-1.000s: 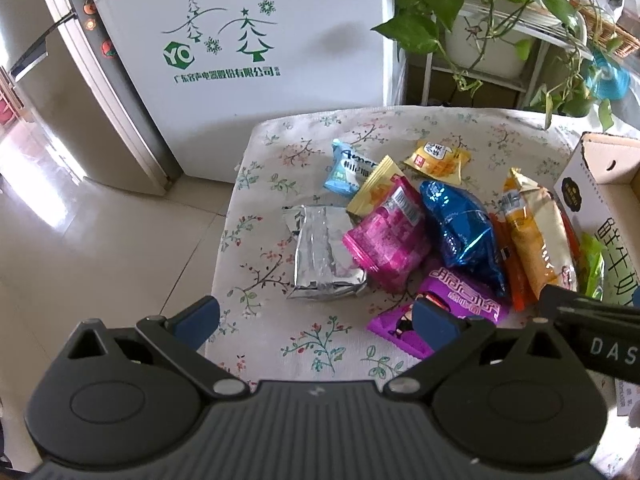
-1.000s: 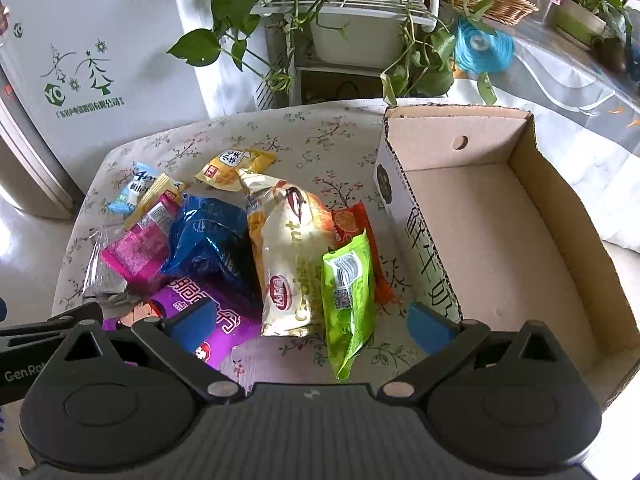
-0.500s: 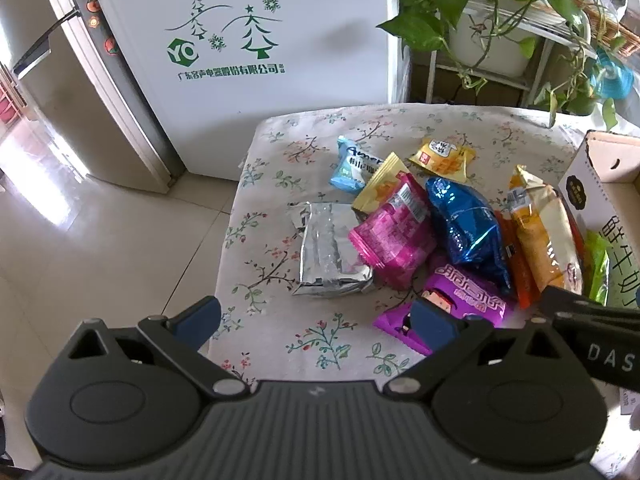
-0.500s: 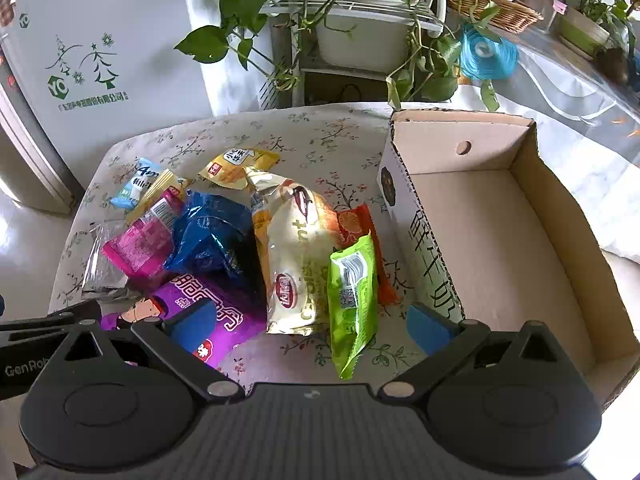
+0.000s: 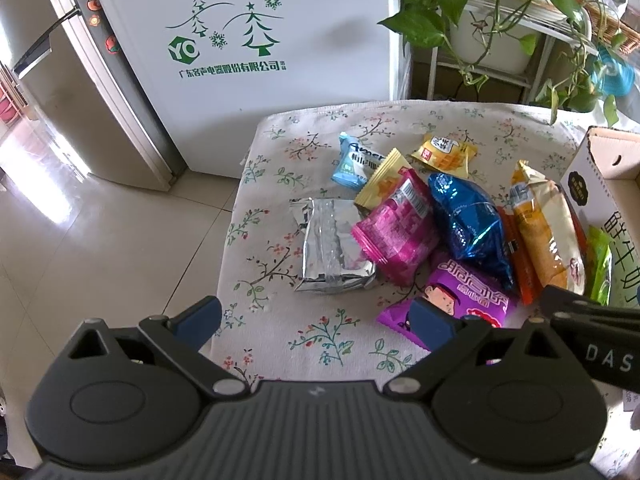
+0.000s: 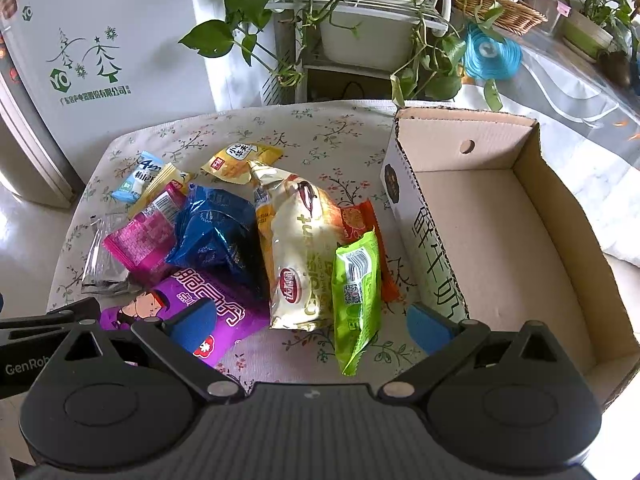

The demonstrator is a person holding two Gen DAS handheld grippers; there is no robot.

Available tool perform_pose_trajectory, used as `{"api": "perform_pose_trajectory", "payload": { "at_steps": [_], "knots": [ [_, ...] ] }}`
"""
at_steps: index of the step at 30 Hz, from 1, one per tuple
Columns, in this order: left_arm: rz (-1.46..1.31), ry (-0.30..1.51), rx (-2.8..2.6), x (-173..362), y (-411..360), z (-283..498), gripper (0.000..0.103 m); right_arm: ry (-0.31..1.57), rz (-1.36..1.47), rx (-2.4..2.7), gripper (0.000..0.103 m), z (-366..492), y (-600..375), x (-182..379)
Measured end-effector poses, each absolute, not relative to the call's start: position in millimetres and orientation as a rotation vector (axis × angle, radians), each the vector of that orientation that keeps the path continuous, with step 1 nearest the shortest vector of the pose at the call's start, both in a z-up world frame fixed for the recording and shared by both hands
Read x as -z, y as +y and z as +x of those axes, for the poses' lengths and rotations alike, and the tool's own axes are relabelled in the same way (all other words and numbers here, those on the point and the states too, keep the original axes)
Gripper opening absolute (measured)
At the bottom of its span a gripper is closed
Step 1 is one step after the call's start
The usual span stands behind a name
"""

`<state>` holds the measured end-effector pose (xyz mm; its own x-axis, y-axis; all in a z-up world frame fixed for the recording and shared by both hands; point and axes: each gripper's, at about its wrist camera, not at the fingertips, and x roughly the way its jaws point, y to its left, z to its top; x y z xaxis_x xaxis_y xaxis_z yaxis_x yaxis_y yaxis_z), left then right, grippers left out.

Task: Organize snacks
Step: 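Move both tools toward the snack pile on the table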

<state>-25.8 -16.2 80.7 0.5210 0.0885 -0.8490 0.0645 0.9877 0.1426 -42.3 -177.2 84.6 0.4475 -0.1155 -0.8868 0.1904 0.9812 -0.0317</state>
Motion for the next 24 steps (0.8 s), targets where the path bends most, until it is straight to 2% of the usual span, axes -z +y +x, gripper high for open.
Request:
{"api": "perform_pose_trajectory", "payload": {
  "at_steps": [24],
  "knots": [
    [0.161,1.041,-0.027,-77.2,-12.5,-29.9,0.097,1.096,0.042,0.167,0.103,-45.4,-170.0,-83.2]
  ]
}}
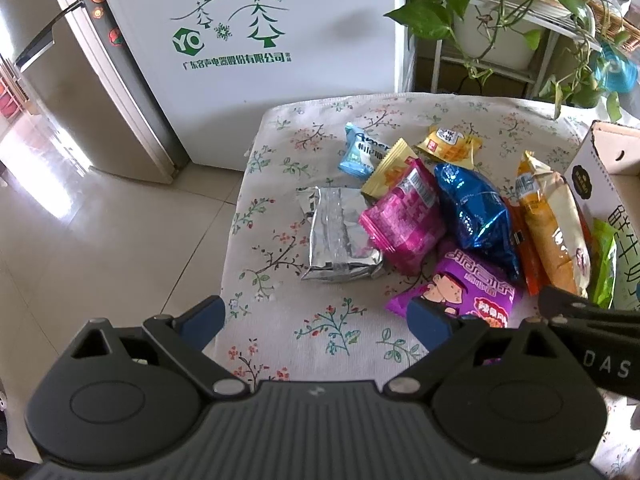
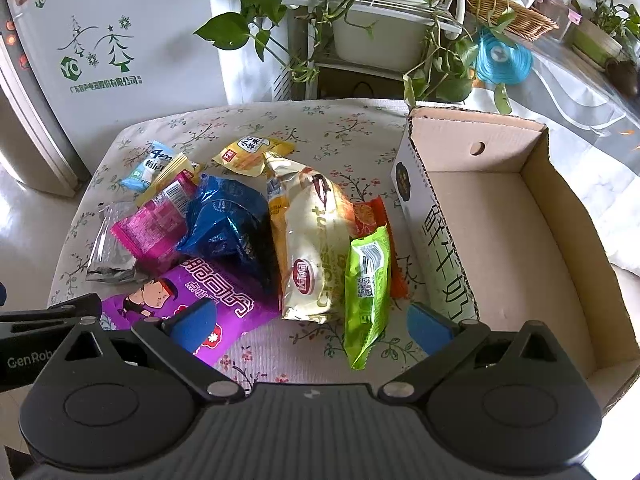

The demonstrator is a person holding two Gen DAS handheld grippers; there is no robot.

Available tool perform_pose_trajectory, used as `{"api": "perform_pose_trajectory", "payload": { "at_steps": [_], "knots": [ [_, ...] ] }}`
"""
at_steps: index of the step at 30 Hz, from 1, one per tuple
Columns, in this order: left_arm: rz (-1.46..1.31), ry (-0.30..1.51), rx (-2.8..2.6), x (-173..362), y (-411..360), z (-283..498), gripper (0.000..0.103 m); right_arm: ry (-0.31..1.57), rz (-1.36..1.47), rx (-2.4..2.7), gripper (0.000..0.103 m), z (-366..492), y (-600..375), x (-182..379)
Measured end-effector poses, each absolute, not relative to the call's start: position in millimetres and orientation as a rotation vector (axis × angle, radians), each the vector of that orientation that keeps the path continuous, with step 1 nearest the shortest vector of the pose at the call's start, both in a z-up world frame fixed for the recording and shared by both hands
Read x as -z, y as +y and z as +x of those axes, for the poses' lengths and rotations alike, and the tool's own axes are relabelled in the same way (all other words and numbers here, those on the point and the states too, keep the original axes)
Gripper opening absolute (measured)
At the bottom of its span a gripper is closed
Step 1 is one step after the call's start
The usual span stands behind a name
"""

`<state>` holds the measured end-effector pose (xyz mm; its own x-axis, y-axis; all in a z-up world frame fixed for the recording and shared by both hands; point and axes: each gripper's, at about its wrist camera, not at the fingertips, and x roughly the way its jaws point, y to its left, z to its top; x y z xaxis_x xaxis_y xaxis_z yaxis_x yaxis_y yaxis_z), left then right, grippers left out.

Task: Organize snacks
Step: 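Move both tools toward the snack pile on the table, then lower the right gripper onto the croissant bag while the left gripper approaches the purple bag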

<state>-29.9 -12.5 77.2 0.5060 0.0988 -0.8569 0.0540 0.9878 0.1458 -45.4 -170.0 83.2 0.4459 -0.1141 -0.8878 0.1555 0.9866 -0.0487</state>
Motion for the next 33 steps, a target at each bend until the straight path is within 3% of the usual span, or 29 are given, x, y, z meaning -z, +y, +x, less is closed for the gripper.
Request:
{"api": "perform_pose_trajectory", "payload": {
  "at_steps": [12,18,33],
  "knots": [
    [0.096,1.055,0.039,-81,-8,-34,0.097,1.067,0.083,0.087,0.103,-52,-181,-90],
    [0.061,0.953,0.087,-105,3,-31,0.097,1.005,0.174,0.014,0.103,-58,-201,-109],
    [0.023,0.937,0.142,-130,27,34,0.098,0.938,0.408,-0.094,0.1,-38,-249,-124]
  ]
}}
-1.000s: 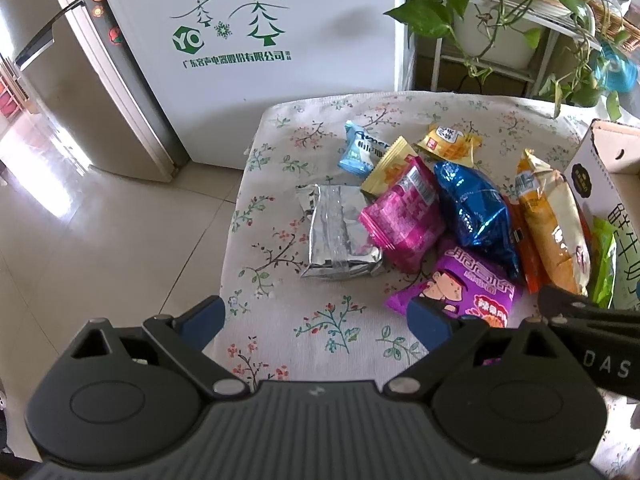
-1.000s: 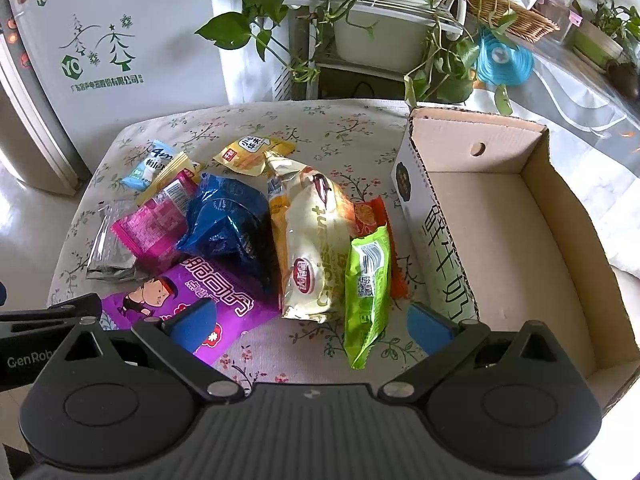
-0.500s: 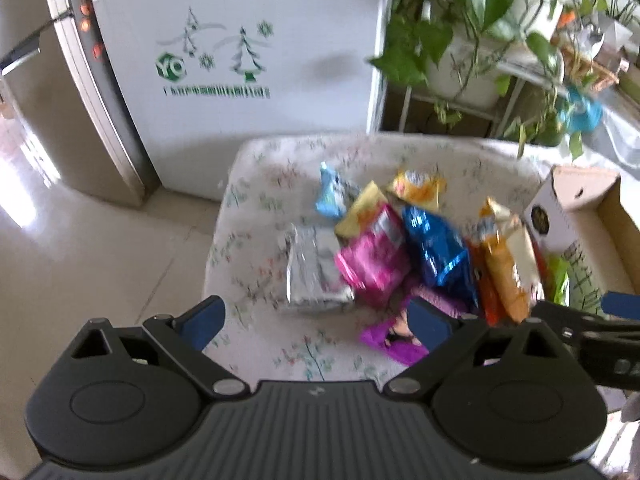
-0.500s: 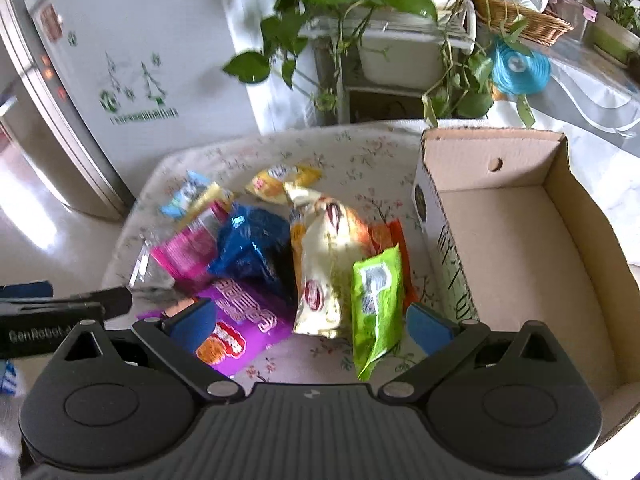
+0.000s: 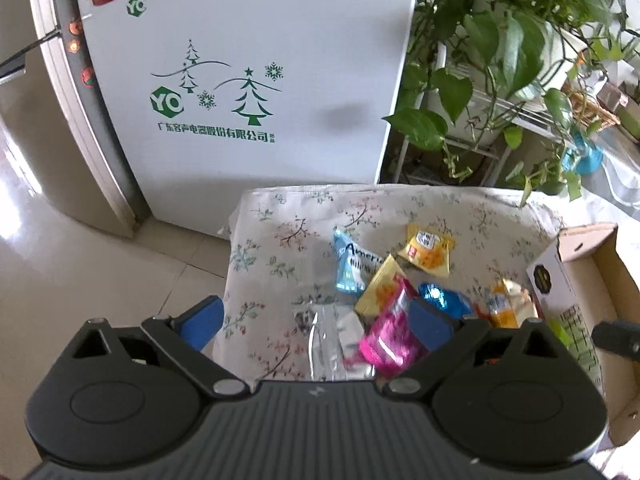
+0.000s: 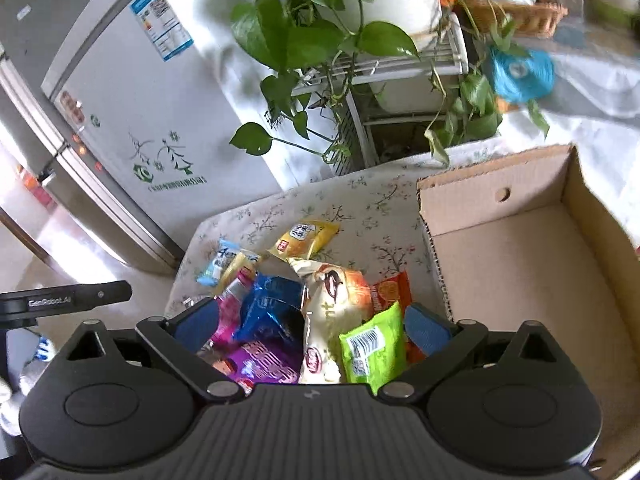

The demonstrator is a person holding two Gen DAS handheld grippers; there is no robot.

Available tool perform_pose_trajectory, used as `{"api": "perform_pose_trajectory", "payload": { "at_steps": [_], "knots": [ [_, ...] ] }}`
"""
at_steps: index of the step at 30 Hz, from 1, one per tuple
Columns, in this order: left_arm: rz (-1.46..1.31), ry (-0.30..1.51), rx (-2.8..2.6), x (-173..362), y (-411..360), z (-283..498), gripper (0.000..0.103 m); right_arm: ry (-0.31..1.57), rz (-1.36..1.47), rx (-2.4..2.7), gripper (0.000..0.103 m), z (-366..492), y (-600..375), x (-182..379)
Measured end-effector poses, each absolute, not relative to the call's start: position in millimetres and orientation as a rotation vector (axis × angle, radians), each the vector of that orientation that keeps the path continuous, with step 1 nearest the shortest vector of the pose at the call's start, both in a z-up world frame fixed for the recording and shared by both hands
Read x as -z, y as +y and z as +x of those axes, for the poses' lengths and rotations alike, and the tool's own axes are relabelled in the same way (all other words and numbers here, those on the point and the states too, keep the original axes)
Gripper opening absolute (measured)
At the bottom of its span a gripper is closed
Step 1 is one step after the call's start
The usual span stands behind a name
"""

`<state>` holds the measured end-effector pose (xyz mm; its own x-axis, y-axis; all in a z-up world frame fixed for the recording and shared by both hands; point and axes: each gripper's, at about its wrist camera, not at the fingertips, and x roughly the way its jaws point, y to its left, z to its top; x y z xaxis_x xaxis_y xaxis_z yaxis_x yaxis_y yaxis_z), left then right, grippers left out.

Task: Organize snacks
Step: 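Lower the right gripper onto the croissant bag while the left gripper approaches the purple bag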

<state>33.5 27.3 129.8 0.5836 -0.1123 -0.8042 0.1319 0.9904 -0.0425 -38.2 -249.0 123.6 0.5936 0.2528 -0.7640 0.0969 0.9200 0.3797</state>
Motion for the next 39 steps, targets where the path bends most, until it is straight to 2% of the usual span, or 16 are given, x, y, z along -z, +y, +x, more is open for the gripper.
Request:
{"api": "perform_pose_trajectory", "payload": {
  "at_steps": [7,15,20,29,39],
  "knots": [
    [-0.048,0.988,0.18,-118,16,49,0.098,0.97,0.4,-0.126,0.095,-24,-240,-104],
    [-0.095,0.976,0.163,-120,20,53,0.1,0.986,0.32,-0.152,0.095,-5,-225,-80],
    [-0.107,1.022,0.172,-109,25,53,0.1,1.023,0.274,-0.167,0.099,-1,-213,-64],
    [-0.108,1.033,0.195,-103,39,41,0.1,1.113,0.236,-0.462,0.1,-34,-188,-79],
    [-0.038,1.06,0.323,-90,20,20,0.1,1.096,0.138,-0.364,0.1,-55,-217,-97]
  ]
}}
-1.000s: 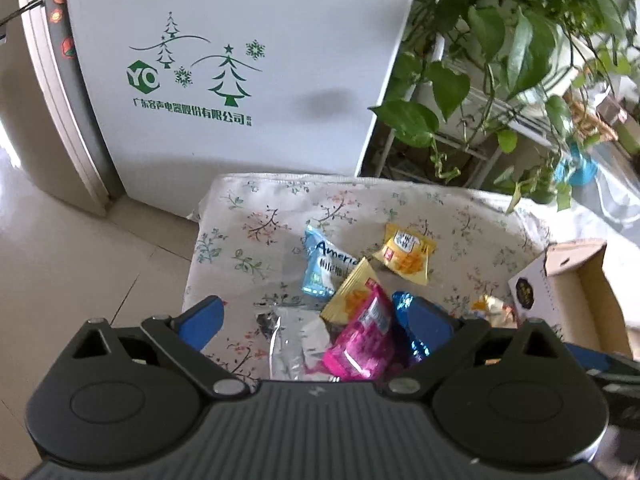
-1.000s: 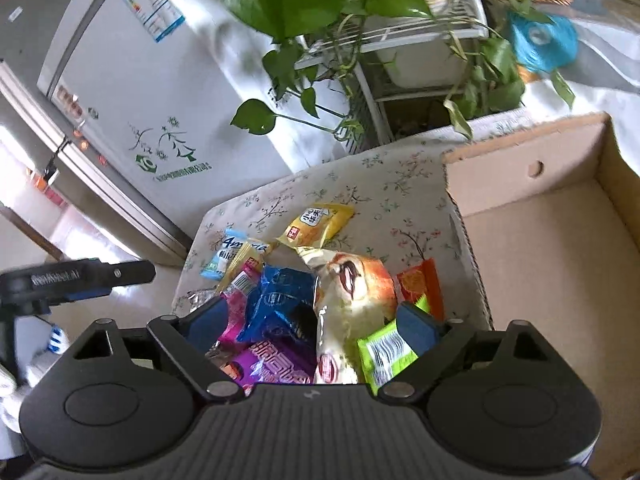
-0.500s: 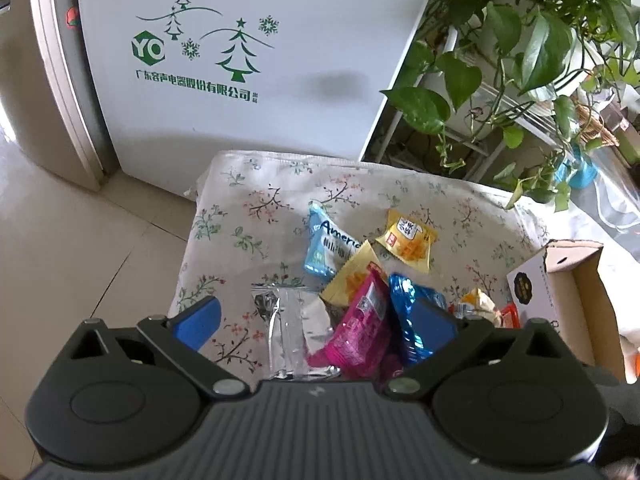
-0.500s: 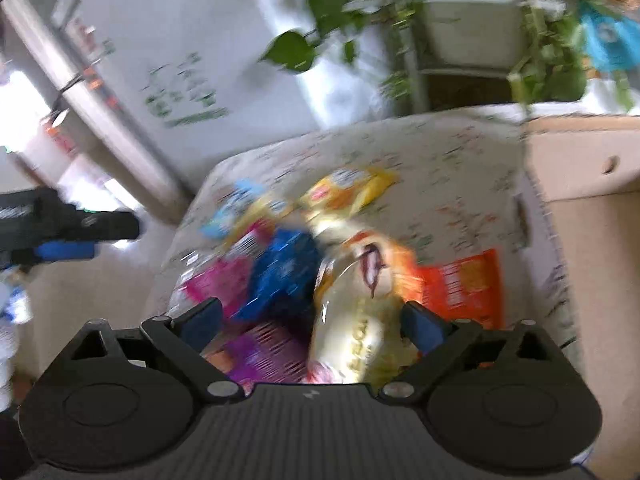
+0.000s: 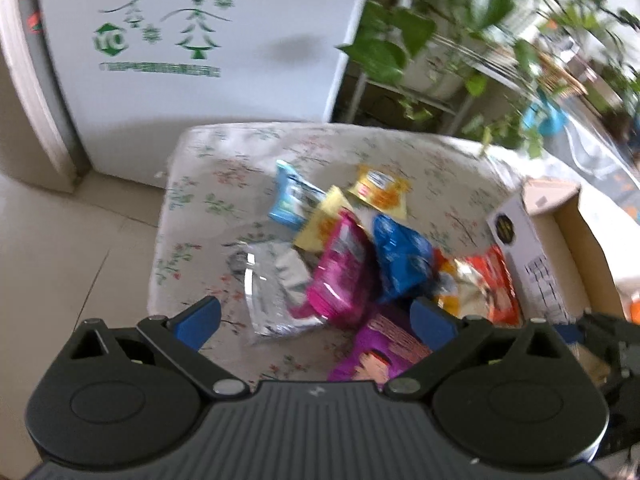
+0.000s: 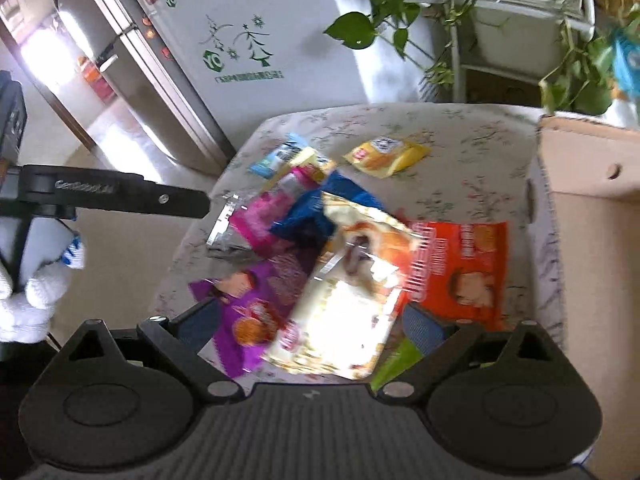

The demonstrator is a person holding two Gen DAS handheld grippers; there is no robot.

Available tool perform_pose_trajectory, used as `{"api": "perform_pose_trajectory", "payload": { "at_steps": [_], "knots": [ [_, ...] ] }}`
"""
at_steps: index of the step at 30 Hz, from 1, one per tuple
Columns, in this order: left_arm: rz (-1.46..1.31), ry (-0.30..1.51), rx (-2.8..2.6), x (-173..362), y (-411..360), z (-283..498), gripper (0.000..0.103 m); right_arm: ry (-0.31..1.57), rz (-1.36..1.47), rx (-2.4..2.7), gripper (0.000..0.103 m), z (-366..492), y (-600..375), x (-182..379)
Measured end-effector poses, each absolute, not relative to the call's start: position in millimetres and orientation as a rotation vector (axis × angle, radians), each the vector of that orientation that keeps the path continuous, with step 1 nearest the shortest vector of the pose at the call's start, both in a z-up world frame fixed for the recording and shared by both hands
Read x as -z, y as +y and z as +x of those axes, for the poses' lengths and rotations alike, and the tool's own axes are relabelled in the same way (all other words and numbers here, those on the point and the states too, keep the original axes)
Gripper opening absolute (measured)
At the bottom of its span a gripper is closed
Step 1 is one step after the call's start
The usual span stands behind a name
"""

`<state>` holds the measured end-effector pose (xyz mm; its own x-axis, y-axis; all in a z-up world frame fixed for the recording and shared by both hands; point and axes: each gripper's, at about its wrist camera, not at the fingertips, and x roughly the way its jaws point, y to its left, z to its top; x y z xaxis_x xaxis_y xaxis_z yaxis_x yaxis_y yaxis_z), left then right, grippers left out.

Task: Organize snacks
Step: 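Lower the right gripper onto the croissant bag while the left gripper approaches the purple bag, then grasp the croissant bag with the right gripper while the left gripper grasps the purple bag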

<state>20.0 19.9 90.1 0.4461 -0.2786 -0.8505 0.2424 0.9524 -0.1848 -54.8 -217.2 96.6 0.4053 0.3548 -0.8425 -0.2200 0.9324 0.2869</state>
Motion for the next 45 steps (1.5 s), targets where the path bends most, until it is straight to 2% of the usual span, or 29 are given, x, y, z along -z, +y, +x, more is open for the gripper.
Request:
{"api": "perform_pose_trajectory", "payload": {
  "at_steps": [8,20,23,25,28,37,45],
  "knots": [
    [0.05,1.099,0.403,-75,-3,8,0.1,1.125,0.248,-0.28,0.096,-50,-232,-84],
    [0.18,1.028,0.51,-74,-10,-10,0.1,1.197,0.446,-0.151,0.093,-28,-229,-52],
    [0.215,1.014,0.571,-72,-21,-17,0.1,1.213,0.464,-0.137,0.086,-26,-227,-46],
    [0.249,1.006,0.607,-70,-30,-22,0.1,1.223,0.48,-0.134,0.072,-25,-226,-41],
    [0.302,0.998,0.635,-63,-42,-28,0.1,1.235,0.491,-0.13,0.064,-25,-225,-39],
    [0.369,1.016,0.62,-38,-65,-26,0.1,1.211,0.443,-0.056,0.061,-34,-236,-57],
    [0.438,1.04,0.578,-13,-78,-20,0.1,1.255,0.439,-0.035,0.063,-31,-234,-49]
  ]
}}
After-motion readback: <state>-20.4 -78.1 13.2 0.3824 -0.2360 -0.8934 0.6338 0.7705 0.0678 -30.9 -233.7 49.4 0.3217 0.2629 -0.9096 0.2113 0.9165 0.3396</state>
